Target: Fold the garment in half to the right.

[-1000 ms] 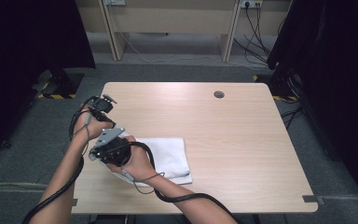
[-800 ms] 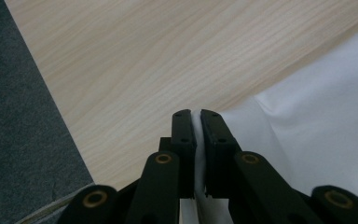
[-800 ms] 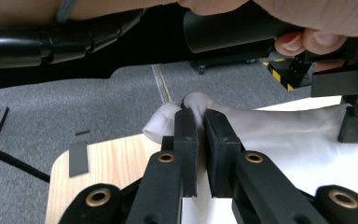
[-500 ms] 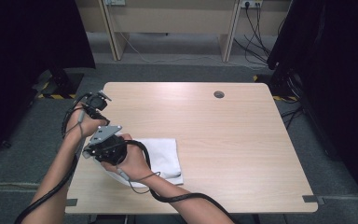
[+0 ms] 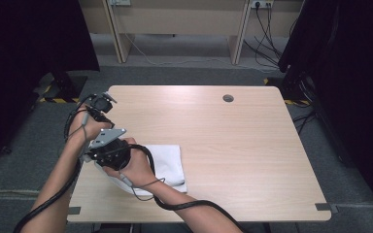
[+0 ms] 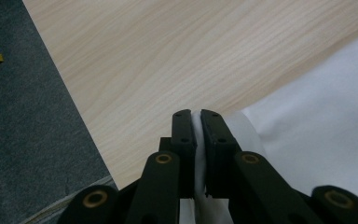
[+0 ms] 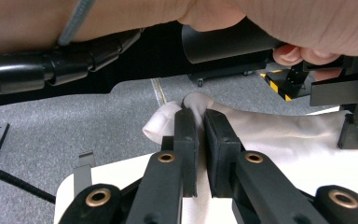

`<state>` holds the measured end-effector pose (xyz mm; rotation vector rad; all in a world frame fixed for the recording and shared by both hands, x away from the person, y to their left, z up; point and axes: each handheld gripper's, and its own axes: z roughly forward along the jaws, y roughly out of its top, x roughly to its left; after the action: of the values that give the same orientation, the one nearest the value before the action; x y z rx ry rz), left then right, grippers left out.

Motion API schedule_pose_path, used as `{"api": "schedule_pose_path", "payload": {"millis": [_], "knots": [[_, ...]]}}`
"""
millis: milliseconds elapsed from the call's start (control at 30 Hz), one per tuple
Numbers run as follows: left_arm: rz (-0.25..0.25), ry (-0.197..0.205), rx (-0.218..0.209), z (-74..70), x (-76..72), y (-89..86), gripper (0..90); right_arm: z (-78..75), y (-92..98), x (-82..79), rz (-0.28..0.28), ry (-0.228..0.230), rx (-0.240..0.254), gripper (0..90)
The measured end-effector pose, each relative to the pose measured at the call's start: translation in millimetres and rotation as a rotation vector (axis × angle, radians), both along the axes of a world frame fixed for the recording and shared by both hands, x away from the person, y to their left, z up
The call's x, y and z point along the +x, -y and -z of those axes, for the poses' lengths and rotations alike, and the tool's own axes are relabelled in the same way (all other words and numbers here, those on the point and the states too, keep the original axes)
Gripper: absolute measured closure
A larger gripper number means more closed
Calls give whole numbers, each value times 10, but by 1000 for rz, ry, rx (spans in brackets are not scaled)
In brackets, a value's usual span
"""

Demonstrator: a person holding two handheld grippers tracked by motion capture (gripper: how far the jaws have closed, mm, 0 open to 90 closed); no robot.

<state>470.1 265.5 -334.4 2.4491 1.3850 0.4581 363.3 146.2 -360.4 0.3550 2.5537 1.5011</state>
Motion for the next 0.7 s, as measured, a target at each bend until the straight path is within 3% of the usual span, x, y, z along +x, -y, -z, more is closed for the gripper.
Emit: {"api": "schedule_pose_path", "payload": {"millis": [700], "knots": [[10,-4,24,-47,21,91,839,1,48,-2,23,-8,19,848]]}}
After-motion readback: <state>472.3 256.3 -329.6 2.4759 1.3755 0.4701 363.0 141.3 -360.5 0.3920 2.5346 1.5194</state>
